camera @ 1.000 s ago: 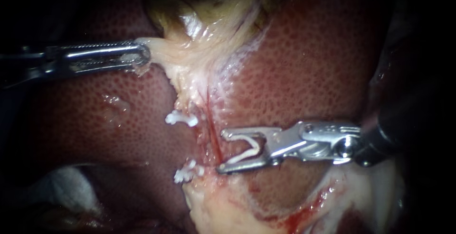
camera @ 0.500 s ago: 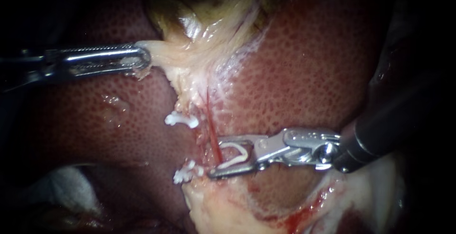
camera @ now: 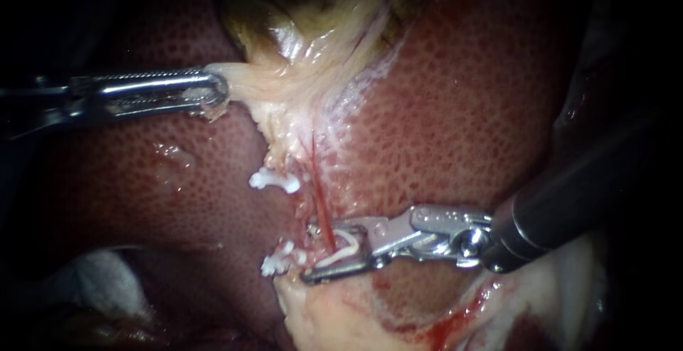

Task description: Clipping first clip right tube

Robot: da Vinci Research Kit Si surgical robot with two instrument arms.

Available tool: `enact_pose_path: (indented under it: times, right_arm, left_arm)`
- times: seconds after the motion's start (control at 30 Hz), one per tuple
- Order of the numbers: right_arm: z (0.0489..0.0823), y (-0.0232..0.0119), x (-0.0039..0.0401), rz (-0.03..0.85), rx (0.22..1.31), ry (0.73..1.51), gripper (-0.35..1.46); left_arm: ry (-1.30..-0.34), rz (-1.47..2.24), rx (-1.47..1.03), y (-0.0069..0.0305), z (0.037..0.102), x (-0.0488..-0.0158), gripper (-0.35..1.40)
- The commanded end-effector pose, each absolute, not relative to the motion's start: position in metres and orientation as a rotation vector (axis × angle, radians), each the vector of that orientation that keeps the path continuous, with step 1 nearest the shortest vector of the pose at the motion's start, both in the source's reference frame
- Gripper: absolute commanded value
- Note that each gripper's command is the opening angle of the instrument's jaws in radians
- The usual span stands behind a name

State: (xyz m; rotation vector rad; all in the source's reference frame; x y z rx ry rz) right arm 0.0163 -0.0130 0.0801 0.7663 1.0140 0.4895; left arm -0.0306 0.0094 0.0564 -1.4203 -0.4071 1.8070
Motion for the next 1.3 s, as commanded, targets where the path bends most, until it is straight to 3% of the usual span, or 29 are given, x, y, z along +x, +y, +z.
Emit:
enact_pose_path:
  times: [0.03, 0.37, 0.77, 1.3]
  right_arm:
    - [0.08, -0.013, 0.0162, 0.502, 0.774, 1.009, 0.34]
    - [0.08, -0.0131, 0.0155, 0.578, 0.86, 0.971, -0.35]
    - [0.08, -0.013, 0.015, 0.637, 0.903, 0.941, -0.35]
    - [0.0799, -0.0131, 0.0149, 0.633, 0.912, 0.933, -0.35]
  left_arm:
    - [-0.406, 1.807, -1.42, 0.0094, 0.0564, -0.0306, -0.35]
    - [-0.405, 1.805, -1.423, 0.0094, 0.0565, -0.0307, -0.35]
    - [-0.404, 1.805, -1.423, 0.0093, 0.0566, -0.0307, -0.35]
    - [-0.405, 1.808, -1.42, 0.0093, 0.0566, -0.0307, -0.35]
